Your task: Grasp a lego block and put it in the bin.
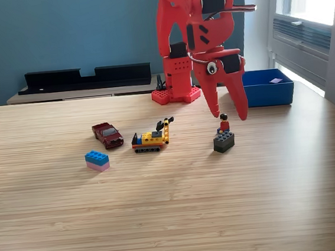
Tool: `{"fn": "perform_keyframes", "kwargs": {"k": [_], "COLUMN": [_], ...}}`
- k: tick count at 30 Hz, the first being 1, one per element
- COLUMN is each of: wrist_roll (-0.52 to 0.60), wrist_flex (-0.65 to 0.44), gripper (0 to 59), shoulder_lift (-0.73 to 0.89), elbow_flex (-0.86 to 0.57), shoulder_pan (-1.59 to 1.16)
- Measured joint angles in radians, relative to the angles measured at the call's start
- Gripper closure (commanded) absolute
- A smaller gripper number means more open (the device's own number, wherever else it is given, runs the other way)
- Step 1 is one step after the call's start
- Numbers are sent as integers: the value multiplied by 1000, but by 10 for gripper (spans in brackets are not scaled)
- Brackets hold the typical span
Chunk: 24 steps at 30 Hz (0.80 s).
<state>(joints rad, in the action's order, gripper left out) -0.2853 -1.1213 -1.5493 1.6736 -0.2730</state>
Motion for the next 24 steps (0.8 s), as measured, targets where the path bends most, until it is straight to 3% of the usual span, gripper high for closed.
{"fn": "perform_keyframes", "kwargs": {"k": [9, 19, 24], "wrist_roll": [-17, -17, -17], "wrist_flex": [3, 3, 3], "gripper": [285, 291, 358], "shoulder_lift": [78, 304, 350], "elbow_flex": [-2, -166, -218], "shoulder_pan": [0, 0, 0]}}
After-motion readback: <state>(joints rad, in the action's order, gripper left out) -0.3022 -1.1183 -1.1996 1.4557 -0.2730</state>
